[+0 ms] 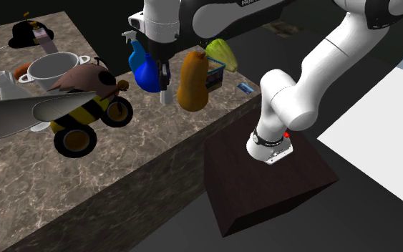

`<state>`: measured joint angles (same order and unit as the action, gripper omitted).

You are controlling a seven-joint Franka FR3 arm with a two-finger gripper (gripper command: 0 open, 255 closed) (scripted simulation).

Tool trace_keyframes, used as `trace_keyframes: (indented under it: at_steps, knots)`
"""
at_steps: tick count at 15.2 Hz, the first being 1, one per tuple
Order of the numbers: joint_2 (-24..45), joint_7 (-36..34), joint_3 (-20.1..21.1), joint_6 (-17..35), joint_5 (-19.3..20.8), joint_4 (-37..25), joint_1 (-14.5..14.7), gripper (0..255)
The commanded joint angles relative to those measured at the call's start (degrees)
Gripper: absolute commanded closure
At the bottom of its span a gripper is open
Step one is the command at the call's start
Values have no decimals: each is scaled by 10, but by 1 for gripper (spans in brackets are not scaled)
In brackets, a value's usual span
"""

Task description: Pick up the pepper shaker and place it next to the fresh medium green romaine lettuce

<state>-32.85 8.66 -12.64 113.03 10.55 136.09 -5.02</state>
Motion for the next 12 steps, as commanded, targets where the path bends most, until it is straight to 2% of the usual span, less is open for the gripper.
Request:
trace_keyframes:
  at_steps: [1, 5, 12]
  knots:
    - [1, 2, 1, -17, -2, -18, 1, 255]
    - [2, 4, 3, -42, -4, -44, 2, 255]
    - [-27, 98, -73, -49, 28, -36, -34, 255]
